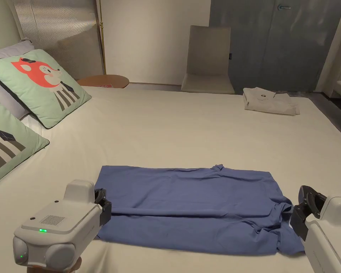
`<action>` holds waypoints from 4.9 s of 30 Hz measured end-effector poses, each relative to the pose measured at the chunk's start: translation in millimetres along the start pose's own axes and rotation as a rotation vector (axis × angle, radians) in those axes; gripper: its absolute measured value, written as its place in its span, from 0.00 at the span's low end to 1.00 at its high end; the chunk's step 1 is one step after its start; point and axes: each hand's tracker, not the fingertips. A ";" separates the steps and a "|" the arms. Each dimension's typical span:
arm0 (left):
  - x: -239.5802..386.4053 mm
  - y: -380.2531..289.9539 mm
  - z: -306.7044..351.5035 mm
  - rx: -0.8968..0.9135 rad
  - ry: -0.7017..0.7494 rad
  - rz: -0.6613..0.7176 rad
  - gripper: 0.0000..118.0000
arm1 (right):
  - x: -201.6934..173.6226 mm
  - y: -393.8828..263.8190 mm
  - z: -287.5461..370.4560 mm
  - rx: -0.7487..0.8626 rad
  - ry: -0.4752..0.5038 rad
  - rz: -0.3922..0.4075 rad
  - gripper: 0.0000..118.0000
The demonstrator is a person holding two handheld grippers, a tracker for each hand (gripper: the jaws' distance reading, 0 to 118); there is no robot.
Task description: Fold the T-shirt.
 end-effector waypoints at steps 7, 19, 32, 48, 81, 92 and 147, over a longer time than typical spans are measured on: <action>-38.6 -24.1 -77.5 -0.305 0.041 0.009 0.71 | 2.0 -7.7 -19.7 -0.050 -0.011 -0.002 0.01; -56.1 -72.9 -133.6 -0.422 0.058 0.104 0.10 | 15.7 -45.6 -56.9 -0.171 -0.020 0.003 0.01; -36.3 -41.7 -79.4 -0.277 0.030 0.086 0.06 | 60.4 -137.7 -160.4 -0.630 -0.050 -0.089 0.90; -54.5 -55.6 -38.0 -0.294 0.037 0.192 0.06 | 58.7 -113.7 -75.6 -0.534 0.062 -0.153 0.11; -3.9 -14.8 87.0 0.169 0.028 0.115 0.86 | 1.9 -16.5 28.1 -0.126 0.060 -0.096 0.89; 32.7 18.9 90.6 0.345 -0.002 0.106 0.01 | -21.1 15.2 26.7 0.048 0.043 -0.023 0.17; -61.0 28.3 -152.6 -0.264 -0.012 0.050 0.03 | 60.6 -84.9 -296.4 -0.593 -0.055 0.039 0.86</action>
